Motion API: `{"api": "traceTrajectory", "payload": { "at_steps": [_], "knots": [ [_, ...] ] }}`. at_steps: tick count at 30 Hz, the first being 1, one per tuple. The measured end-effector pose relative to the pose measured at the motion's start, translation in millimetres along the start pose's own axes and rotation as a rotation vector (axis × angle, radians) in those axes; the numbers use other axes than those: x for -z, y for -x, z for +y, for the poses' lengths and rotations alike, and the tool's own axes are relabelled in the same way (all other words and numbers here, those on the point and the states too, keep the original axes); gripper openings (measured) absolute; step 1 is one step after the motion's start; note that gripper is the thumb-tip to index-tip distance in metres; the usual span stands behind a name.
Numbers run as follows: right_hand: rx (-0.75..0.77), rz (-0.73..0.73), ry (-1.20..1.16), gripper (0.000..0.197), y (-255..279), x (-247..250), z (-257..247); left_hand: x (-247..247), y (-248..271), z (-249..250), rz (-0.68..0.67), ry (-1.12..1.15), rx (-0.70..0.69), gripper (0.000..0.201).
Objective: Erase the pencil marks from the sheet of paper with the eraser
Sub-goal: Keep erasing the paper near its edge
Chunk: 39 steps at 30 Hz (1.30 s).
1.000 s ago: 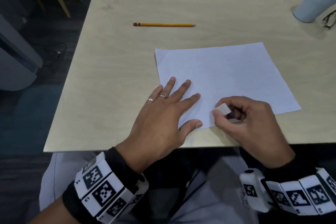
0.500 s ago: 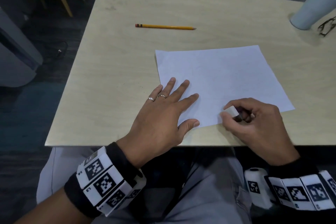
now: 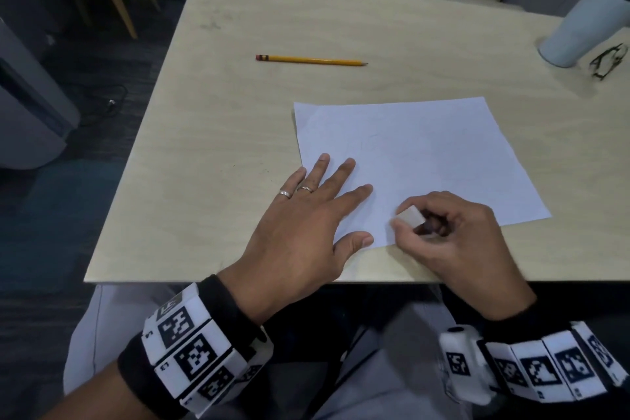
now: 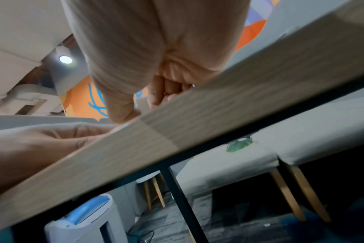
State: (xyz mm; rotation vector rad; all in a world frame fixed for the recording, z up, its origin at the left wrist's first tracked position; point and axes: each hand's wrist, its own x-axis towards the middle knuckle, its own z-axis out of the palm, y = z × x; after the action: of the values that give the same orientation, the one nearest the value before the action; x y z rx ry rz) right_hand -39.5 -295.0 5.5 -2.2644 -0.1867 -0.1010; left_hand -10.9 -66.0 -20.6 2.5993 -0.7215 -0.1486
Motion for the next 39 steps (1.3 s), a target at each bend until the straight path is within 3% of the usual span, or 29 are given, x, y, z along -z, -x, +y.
{"api": "traceTrajectory", "payload": {
  "at_steps": [4,9,14,19,24,32,39],
  "knots": [
    [-0.079,0.121,-0.002,0.017,-5.3,17.0,13.4,0.2,0.0,-0.2,0.000,0.001,0.000,0.070],
    [0.097,0.021,0.097,0.014,0.4,-12.3,-2.2,-3.2,0.3,-2.0,0.002,-0.007,-0.005,0.074],
    [-0.050,0.123,0.106,0.019,-7.6,11.8,14.1,-0.7,1.0,-1.4,0.008,0.019,-0.008,0.069],
    [0.059,-0.007,0.080,0.010,1.4,-10.0,-3.2,-2.0,2.3,-2.4,0.006,-0.003,-0.018,0.071],
    [-0.071,0.093,0.037,0.011,-4.6,4.3,11.4,1.6,1.9,-2.4,0.017,0.026,-0.027,0.069],
    [-0.114,0.127,-0.066,0.012,-4.7,2.0,10.0,6.1,2.9,-6.4,0.006,0.053,-0.042,0.073],
    [0.048,0.020,0.057,0.009,-0.6,-22.7,-3.9,6.1,1.2,-5.0,-0.025,0.051,-0.029,0.073]
  ]
}}
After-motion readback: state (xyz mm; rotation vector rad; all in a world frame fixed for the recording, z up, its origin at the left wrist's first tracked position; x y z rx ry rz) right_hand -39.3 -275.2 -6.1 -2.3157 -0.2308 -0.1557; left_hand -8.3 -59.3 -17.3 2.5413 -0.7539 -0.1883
